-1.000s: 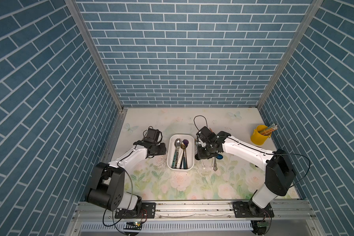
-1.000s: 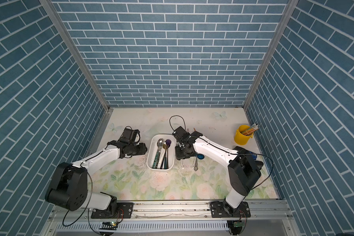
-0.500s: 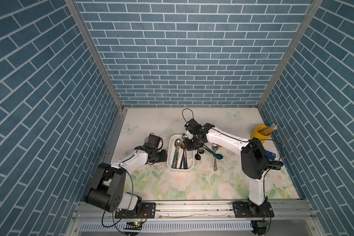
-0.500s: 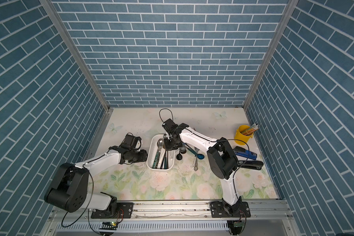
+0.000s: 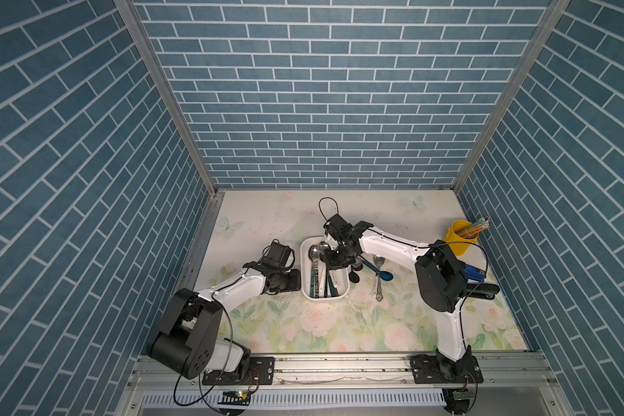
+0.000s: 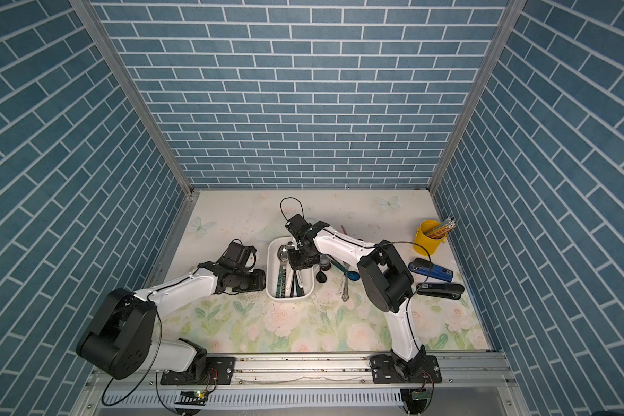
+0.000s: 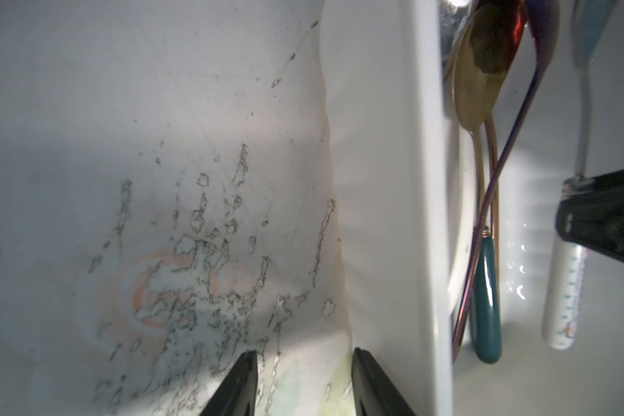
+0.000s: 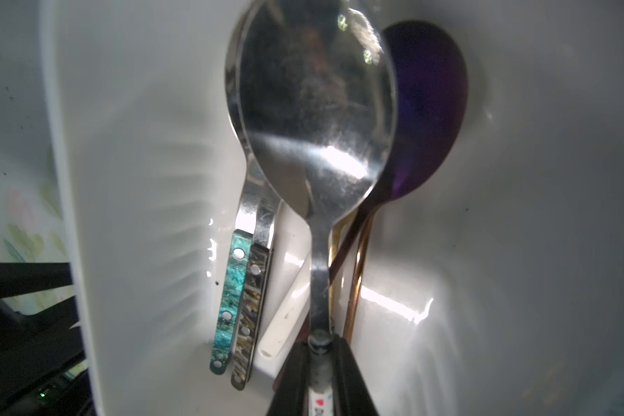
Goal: Put the spoon into the storage box
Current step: Place the spoon in the storage box.
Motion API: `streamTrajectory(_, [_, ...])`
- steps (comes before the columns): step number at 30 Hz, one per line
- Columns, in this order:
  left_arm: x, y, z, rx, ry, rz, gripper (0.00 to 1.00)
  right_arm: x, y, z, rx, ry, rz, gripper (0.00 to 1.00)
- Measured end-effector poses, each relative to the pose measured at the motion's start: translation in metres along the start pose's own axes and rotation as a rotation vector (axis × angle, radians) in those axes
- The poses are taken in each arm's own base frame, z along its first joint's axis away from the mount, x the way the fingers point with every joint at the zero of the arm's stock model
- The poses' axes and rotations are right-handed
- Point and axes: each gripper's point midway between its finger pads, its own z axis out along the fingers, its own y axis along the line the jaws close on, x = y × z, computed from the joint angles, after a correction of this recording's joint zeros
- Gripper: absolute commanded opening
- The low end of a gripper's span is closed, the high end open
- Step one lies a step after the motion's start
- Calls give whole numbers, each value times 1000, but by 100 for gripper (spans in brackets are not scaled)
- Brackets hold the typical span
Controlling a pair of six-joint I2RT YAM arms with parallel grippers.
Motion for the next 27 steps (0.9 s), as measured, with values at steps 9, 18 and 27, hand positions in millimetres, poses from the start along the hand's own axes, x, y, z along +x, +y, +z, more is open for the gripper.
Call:
streamTrajectory(9, [-22,-2,-20,-43,-78,35,48,5,-4,14,3,31,7,17])
streamTrajectory(18, [-46,-8,-40,-73,-150,84,49,5,-4,16,4,8,8,27])
streamTrajectory(27, [-55,-13,-45,-77,-158,131,50,-22,4,-58,33,-203,-42,29])
